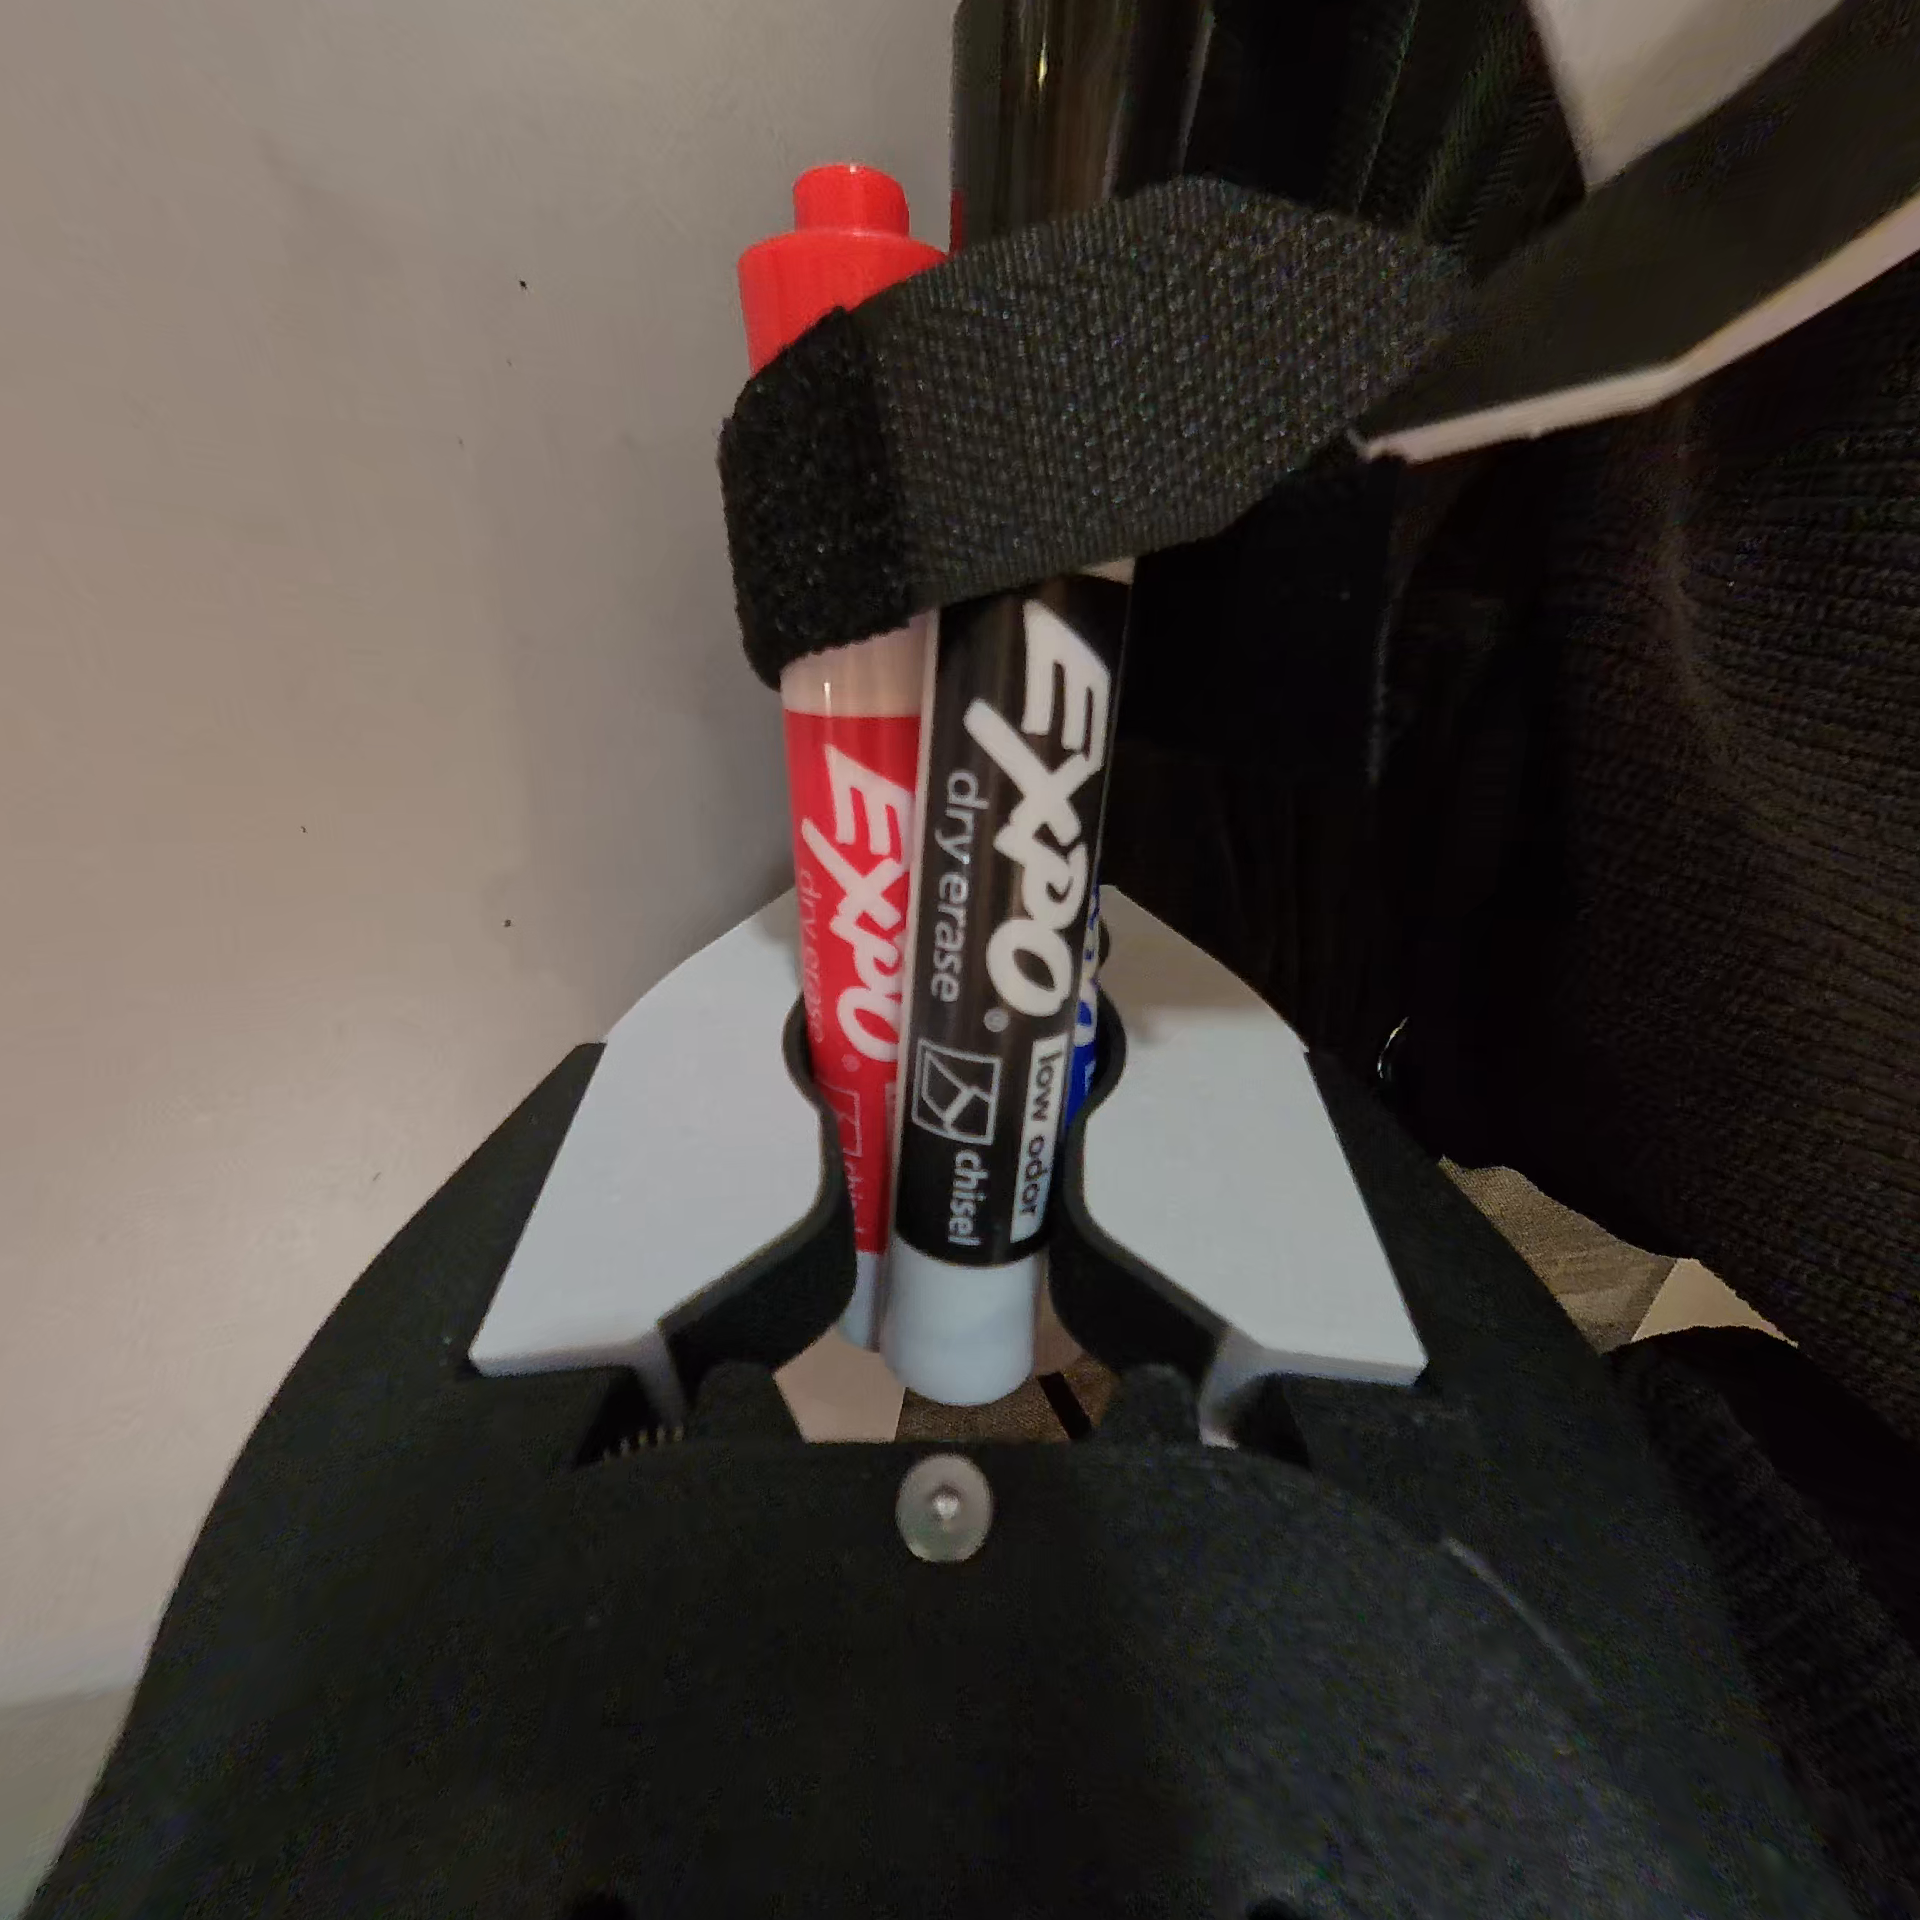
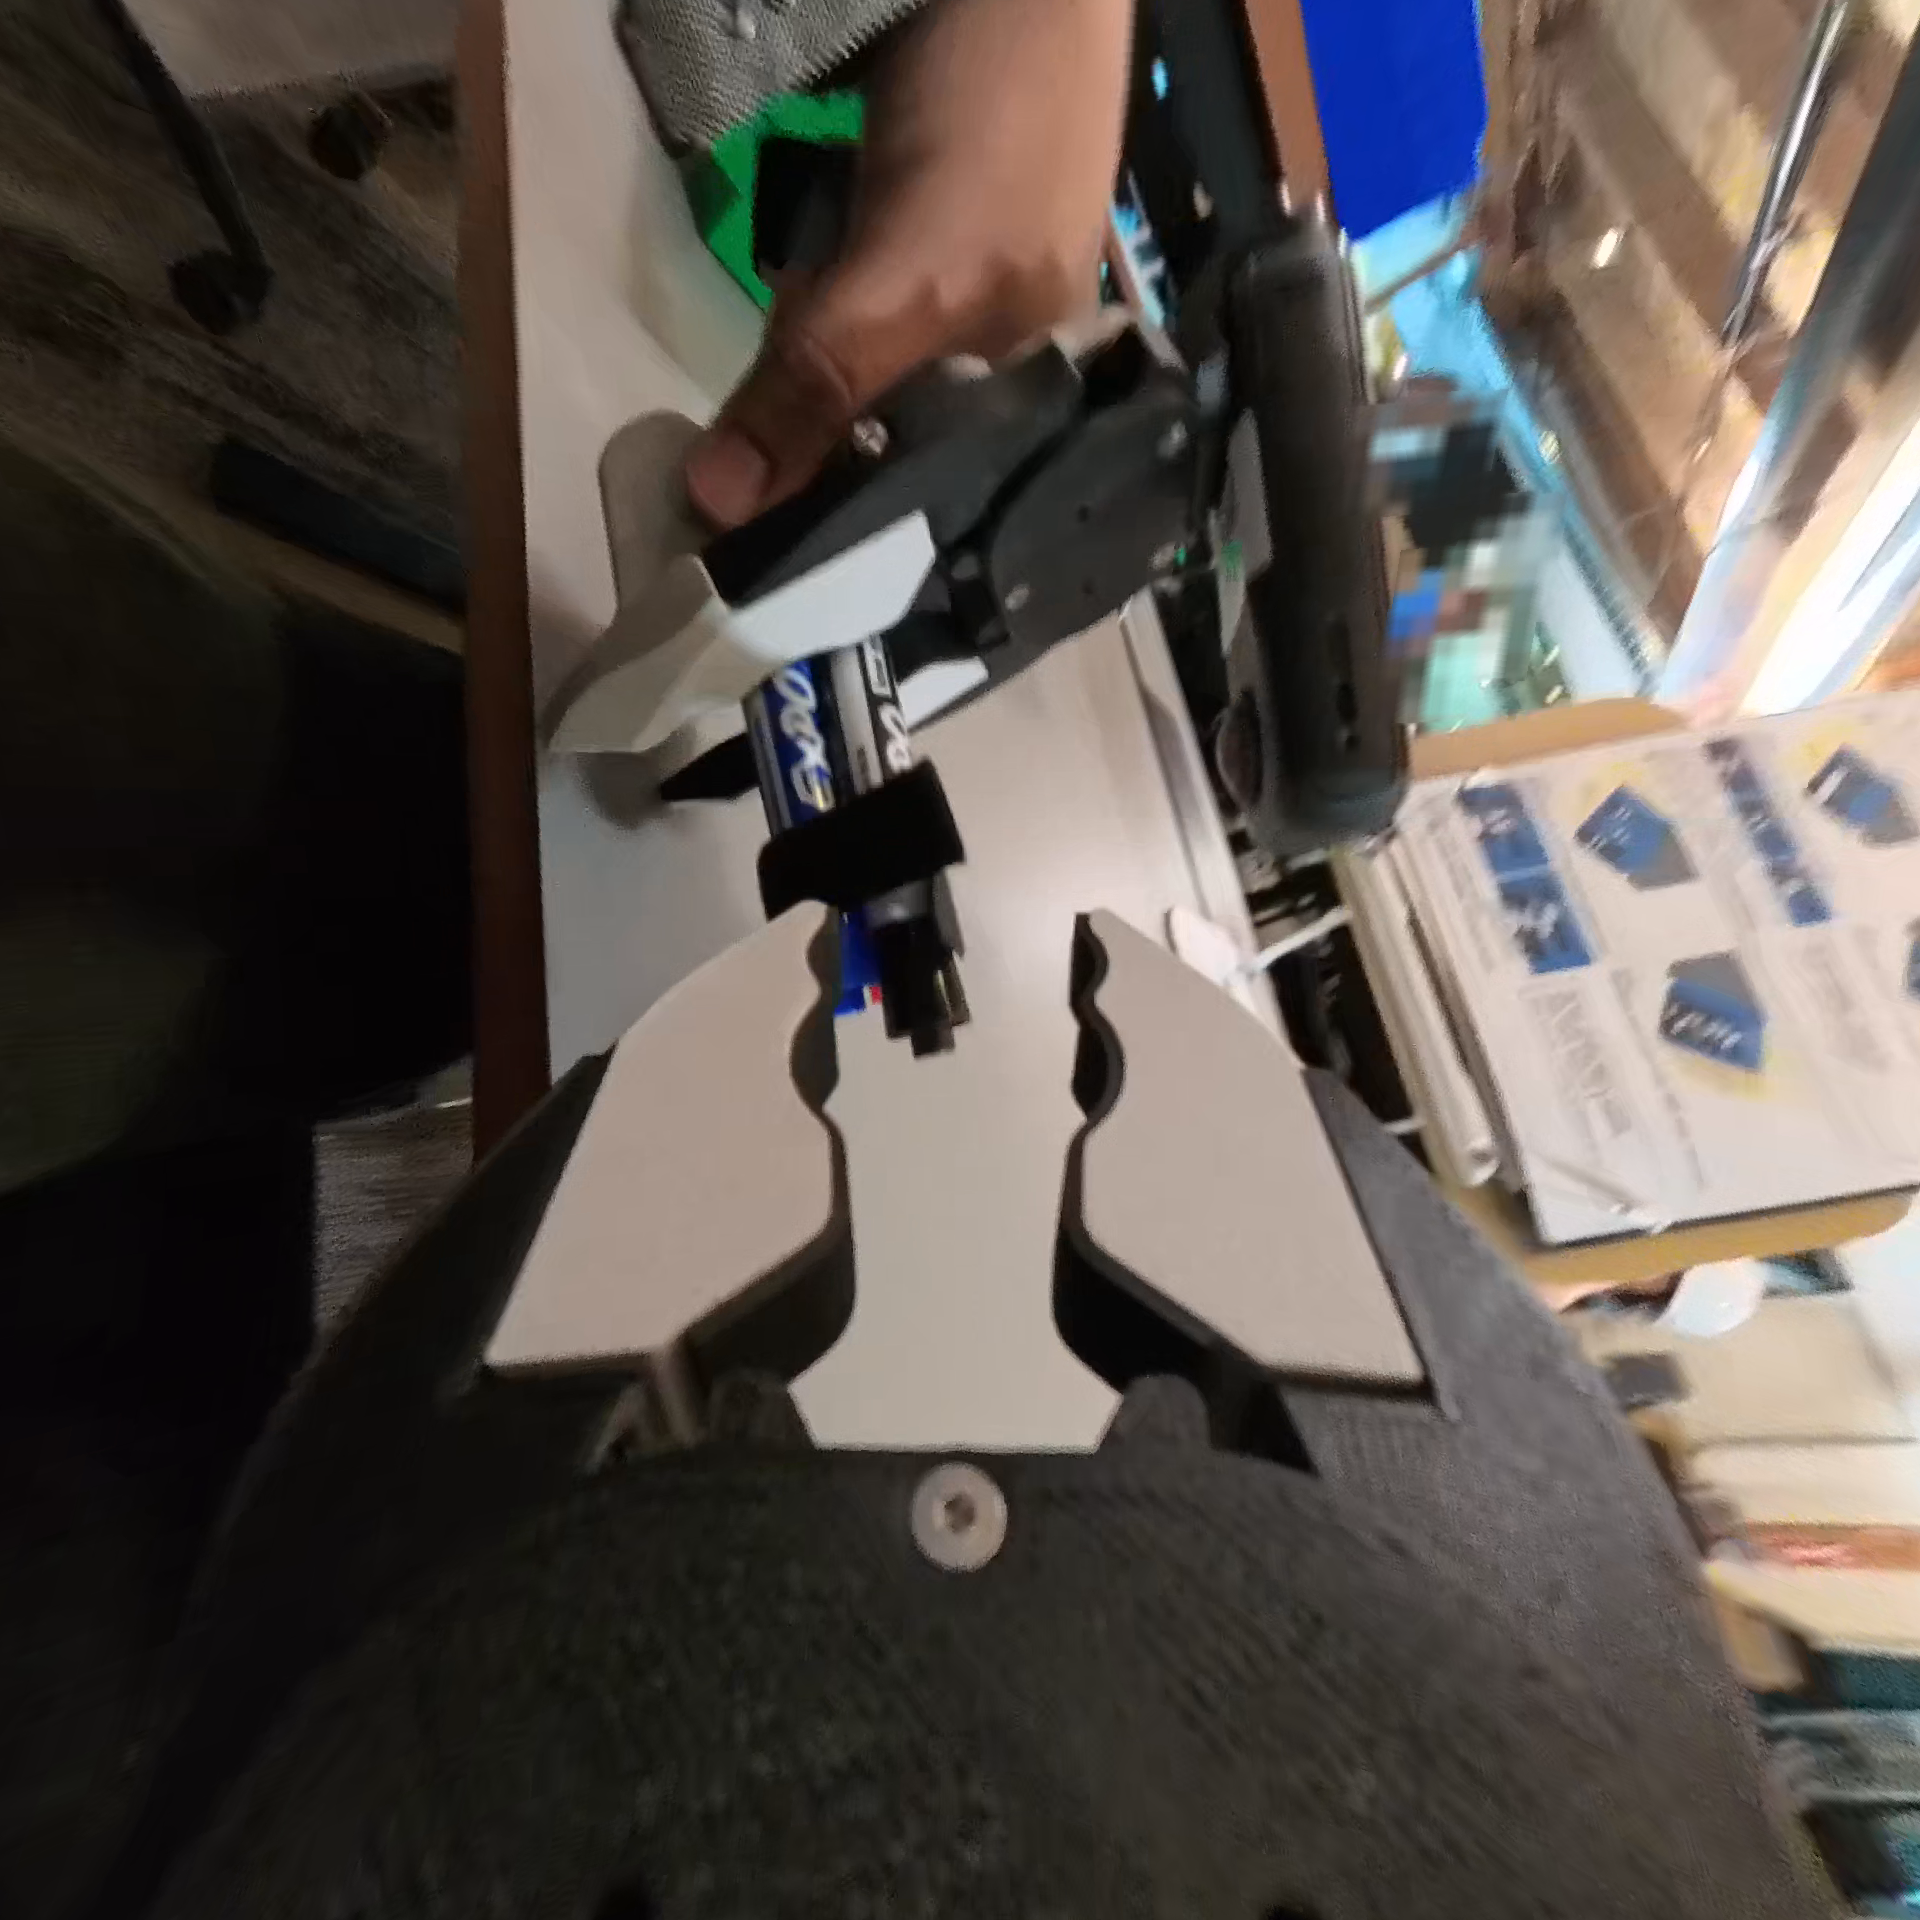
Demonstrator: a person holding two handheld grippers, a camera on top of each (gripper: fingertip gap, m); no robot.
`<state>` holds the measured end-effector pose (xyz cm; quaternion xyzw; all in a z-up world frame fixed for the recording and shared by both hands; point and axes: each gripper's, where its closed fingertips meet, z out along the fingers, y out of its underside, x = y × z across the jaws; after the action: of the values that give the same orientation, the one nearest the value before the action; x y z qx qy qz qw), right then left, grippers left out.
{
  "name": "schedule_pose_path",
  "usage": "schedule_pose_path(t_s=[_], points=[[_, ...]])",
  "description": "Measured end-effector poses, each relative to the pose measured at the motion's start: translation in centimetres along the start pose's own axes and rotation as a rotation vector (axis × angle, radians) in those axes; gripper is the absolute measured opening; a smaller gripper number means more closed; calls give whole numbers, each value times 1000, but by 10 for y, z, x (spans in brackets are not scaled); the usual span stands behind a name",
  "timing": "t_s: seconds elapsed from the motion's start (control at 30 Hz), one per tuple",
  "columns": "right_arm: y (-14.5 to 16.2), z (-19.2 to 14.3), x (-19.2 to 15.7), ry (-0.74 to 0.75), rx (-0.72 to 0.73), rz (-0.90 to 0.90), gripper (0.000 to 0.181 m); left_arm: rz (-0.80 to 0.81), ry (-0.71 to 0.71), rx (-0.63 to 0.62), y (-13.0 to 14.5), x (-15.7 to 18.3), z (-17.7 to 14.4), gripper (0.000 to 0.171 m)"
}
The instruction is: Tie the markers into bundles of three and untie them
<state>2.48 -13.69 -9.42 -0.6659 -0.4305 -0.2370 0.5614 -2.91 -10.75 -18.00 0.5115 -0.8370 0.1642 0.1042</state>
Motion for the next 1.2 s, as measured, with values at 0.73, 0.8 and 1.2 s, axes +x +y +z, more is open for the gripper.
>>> schedule_pose_path(t_s=[0.73,0.8,1.2], points=[[12,4,-8,-129,-67,124,2,37,-130,-121,1,-2,2,45],[11,4,-7,-163,-66,233,2,41,-142,-125,1,-3,3,45],[6,7,-9,-286,-32,652,33,39,-152,-121,0,-6,2,45]])
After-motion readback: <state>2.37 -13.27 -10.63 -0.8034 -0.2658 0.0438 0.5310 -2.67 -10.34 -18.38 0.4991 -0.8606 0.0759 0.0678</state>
